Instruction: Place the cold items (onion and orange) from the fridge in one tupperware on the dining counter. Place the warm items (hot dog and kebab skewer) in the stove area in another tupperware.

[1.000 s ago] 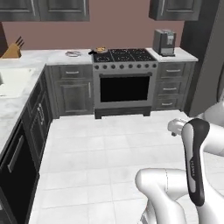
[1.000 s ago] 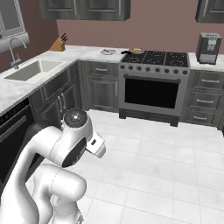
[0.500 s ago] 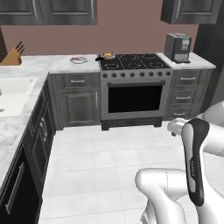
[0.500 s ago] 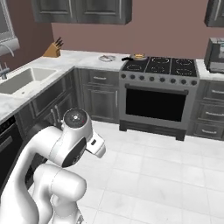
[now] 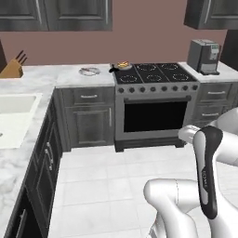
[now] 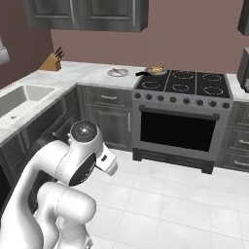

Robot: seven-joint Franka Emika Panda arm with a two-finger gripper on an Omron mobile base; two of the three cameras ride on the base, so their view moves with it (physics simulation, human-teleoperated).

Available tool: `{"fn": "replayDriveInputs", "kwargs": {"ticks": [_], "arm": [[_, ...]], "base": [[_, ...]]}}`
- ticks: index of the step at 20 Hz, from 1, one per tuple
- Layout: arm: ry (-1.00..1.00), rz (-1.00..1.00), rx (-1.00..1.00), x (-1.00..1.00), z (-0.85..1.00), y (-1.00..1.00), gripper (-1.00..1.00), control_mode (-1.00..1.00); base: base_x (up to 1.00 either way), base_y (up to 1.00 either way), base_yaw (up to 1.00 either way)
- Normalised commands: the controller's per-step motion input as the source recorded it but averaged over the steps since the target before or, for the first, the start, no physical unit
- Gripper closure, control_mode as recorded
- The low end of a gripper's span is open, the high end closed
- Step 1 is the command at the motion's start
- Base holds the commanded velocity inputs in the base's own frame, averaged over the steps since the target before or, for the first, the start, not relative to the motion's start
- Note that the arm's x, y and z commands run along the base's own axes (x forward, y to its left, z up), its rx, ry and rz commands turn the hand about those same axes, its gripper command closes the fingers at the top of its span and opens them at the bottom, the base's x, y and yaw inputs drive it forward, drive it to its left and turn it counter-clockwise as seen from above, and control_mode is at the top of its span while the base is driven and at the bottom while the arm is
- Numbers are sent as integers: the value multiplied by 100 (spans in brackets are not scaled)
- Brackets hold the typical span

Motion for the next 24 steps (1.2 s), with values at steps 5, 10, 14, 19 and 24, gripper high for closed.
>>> {"fn": "replayDriveInputs", "kwargs": {"ticks": [5, 10, 14, 19, 24], "arm": [[0, 0, 0, 0, 0, 0, -100, 100], [0, 0, 0, 0, 0, 0, -100, 100], [0, 0, 0, 0, 0, 0, -100, 100], [0, 0, 0, 0, 0, 0, -100, 100], [0, 0, 0, 0, 0, 0, -100, 100]], "base": [[94, 26, 0], [90, 26, 0], [87, 31, 0], [85, 55, 0], [82, 33, 0]]}}
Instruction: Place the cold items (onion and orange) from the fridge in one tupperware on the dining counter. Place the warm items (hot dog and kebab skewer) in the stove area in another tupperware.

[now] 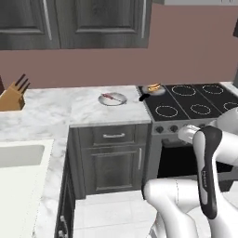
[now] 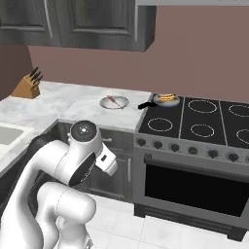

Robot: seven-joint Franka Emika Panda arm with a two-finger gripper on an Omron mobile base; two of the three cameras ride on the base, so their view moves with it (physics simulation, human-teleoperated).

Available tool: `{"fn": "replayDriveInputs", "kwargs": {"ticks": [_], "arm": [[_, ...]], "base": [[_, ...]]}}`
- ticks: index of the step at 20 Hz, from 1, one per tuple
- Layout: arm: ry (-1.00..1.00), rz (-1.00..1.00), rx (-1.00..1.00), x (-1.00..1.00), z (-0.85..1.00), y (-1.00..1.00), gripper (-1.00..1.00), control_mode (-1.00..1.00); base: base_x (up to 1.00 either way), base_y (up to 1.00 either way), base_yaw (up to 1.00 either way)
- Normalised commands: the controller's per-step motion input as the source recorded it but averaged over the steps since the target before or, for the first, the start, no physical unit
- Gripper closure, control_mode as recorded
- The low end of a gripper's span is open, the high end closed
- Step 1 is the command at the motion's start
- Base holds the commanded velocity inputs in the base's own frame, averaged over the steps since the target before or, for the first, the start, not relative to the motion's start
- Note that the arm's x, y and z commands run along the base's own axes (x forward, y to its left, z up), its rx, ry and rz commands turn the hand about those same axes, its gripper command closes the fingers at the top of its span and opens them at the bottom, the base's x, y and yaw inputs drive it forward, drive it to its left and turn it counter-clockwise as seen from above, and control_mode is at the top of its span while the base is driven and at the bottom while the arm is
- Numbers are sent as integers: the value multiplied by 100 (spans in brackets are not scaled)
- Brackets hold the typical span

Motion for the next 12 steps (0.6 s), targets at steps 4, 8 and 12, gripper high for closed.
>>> {"fn": "replayDriveInputs", "kwargs": {"ticks": [4, 8, 12], "arm": [[0, 0, 0, 0, 0, 0, -100, 100], [0, 0, 0, 0, 0, 0, -100, 100], [0, 0, 0, 0, 0, 0, -100, 100]], "base": [[80, 19, 0], [77, 24, 0], [61, 22, 0]]}}
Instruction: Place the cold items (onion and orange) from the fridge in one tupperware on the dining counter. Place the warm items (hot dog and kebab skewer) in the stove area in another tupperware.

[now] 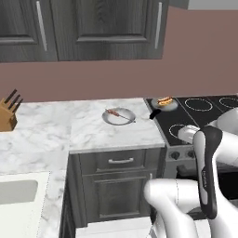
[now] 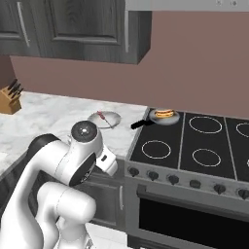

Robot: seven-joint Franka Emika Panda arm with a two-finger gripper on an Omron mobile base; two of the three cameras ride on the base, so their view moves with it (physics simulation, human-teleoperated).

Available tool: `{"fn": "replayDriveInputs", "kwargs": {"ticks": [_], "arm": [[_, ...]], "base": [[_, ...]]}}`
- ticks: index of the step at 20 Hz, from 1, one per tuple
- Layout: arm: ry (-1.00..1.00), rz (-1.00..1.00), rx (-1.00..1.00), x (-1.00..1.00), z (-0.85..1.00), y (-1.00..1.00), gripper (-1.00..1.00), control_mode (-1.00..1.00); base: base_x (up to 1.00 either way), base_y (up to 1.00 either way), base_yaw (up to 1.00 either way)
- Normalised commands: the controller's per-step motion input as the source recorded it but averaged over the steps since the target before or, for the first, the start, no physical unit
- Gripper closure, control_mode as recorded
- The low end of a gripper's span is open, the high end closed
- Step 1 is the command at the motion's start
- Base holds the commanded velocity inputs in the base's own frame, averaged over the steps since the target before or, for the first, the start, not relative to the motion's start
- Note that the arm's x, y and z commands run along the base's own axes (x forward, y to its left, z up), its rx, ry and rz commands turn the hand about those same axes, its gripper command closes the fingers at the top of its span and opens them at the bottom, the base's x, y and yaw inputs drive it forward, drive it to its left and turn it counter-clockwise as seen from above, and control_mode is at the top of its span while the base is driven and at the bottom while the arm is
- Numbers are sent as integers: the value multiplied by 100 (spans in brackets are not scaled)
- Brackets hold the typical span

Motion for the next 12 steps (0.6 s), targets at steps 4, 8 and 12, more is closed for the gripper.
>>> {"fn": "replayDriveInputs", "kwargs": {"ticks": [4, 8, 12], "arm": [[0, 0, 0, 0, 0, 0, -100, 100], [0, 0, 0, 0, 0, 0, -100, 100], [0, 0, 0, 0, 0, 0, -100, 100]], "base": [[44, 32, 0], [60, 39, 0], [63, 22, 0]]}}
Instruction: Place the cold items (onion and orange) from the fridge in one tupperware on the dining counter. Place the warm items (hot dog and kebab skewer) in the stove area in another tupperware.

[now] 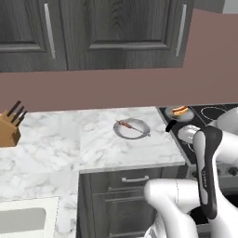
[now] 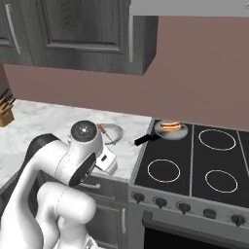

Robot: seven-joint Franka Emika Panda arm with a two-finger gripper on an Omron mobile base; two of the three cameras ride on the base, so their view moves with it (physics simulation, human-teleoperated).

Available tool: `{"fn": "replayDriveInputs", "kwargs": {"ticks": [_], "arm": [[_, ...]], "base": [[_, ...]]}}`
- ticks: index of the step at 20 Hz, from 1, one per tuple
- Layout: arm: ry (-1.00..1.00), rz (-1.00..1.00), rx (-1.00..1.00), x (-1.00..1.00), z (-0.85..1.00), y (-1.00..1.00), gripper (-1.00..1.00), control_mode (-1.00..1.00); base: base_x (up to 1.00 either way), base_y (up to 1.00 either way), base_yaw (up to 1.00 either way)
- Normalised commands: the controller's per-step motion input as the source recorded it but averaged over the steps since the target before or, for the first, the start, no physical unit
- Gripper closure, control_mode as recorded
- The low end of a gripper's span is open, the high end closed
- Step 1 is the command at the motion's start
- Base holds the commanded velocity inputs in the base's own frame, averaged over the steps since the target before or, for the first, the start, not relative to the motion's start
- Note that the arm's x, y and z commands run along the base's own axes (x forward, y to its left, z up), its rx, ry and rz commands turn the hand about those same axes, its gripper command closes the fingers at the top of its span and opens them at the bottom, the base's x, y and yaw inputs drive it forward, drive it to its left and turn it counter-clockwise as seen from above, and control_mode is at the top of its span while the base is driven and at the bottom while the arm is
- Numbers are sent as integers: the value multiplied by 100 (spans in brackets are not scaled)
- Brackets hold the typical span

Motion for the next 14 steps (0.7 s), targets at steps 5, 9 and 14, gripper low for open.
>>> {"fn": "replayDriveInputs", "kwargs": {"ticks": [5, 9, 14], "arm": [[0, 0, 0, 0, 0, 0, -100, 100], [0, 0, 0, 0, 0, 0, -100, 100], [0, 0, 0, 0, 0, 0, -100, 100]], "base": [[32, 6, 0], [1, 8, 0], [7, 5, 0]]}}
